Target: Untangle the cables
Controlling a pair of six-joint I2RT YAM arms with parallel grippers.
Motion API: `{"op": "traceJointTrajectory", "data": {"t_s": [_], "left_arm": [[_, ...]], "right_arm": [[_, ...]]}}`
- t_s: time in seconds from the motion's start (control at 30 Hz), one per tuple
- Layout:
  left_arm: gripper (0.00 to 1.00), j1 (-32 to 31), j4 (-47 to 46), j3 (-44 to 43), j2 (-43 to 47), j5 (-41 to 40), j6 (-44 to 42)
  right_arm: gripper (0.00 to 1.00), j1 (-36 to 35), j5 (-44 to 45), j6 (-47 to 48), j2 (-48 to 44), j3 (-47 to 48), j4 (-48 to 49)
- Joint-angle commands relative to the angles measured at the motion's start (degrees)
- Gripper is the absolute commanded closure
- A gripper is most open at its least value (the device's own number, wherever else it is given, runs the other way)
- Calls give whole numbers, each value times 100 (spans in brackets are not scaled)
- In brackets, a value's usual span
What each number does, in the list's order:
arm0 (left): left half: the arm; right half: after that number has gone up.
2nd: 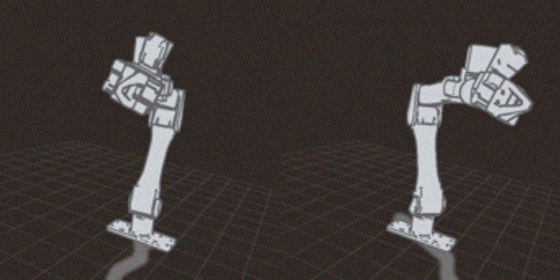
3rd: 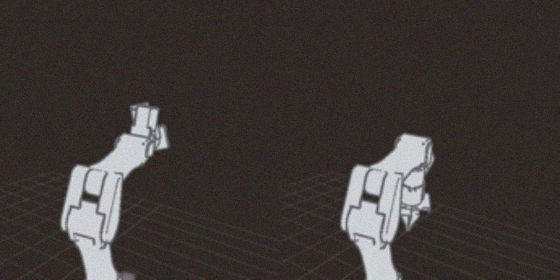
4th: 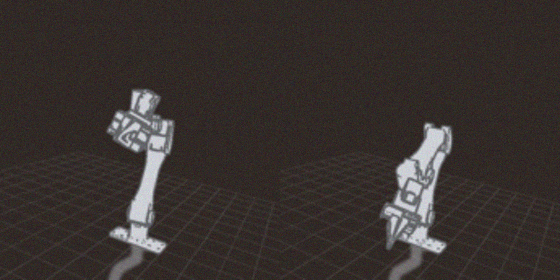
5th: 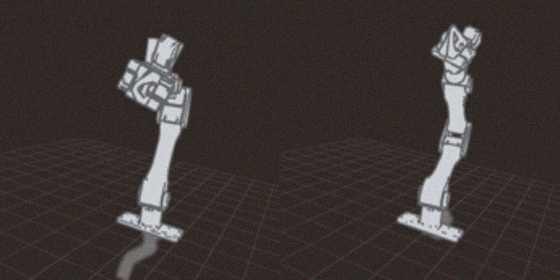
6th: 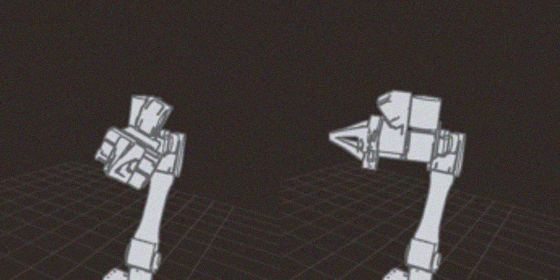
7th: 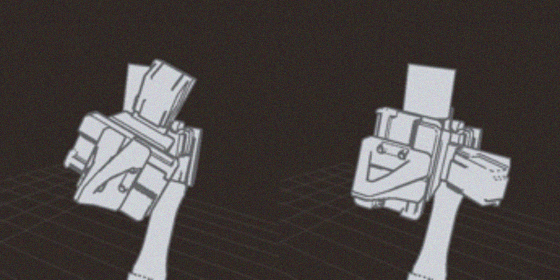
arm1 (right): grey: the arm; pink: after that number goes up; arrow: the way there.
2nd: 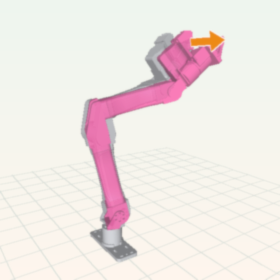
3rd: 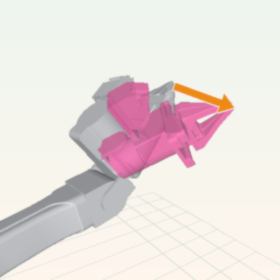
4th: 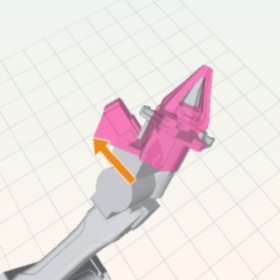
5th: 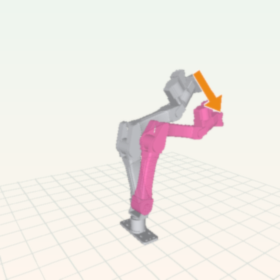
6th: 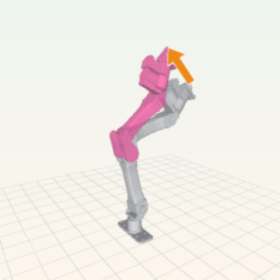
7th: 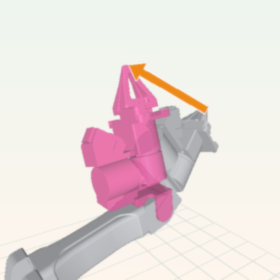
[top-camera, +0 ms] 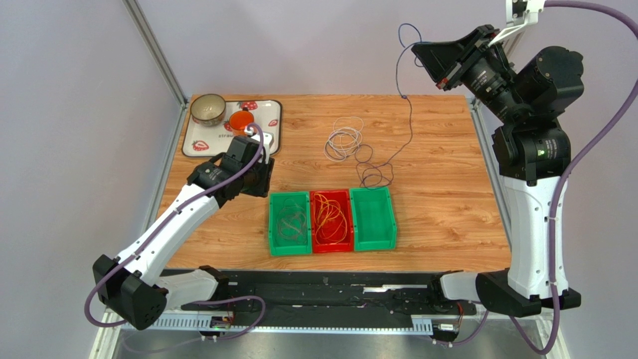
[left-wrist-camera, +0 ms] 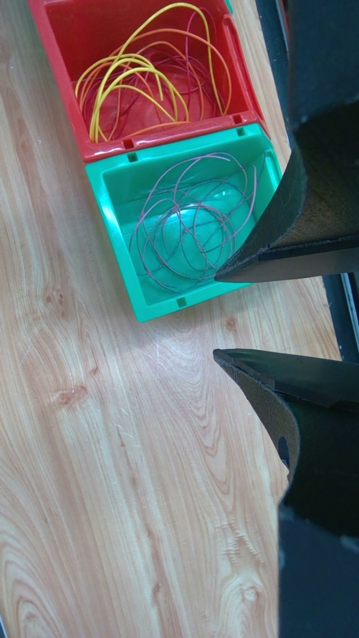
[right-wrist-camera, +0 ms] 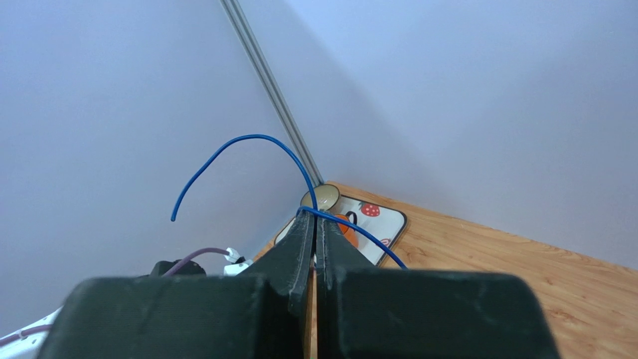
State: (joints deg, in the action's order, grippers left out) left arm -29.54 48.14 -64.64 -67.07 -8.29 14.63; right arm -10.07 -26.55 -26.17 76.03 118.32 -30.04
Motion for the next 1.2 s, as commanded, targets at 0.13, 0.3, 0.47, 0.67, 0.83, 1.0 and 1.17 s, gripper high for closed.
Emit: {"op": "traceJointTrajectory", "data": {"t_s": [0.13,0.3,0.47,0.67,0.83,1.0,1.17], "left_arm": [[53,18,-77,-22,159,3,-110],[51,18,-94,-40,168,143,-145],[41,10,-287,-110,264,784,-58],[36,1,-1312,-14,204,2286,759],[36,-394,-2703,-56,-341,2692,1200],[37,-553,-3749,-882,-1737,3009,1278],[40,-561,-4628,-1305,-2627,3439,1726]], "right_arm": [[100,-22,-613,-169,-106,-406,384],[100,-22,-624,-63,-26,-722,271],[100,-83,473,270,34,-908,-158],[100,-189,360,596,290,-670,-731],[100,-619,1360,1245,132,-740,-1021],[100,-663,1240,1168,-140,-1415,-714],[100,-655,1301,702,-554,-3441,489]]}}
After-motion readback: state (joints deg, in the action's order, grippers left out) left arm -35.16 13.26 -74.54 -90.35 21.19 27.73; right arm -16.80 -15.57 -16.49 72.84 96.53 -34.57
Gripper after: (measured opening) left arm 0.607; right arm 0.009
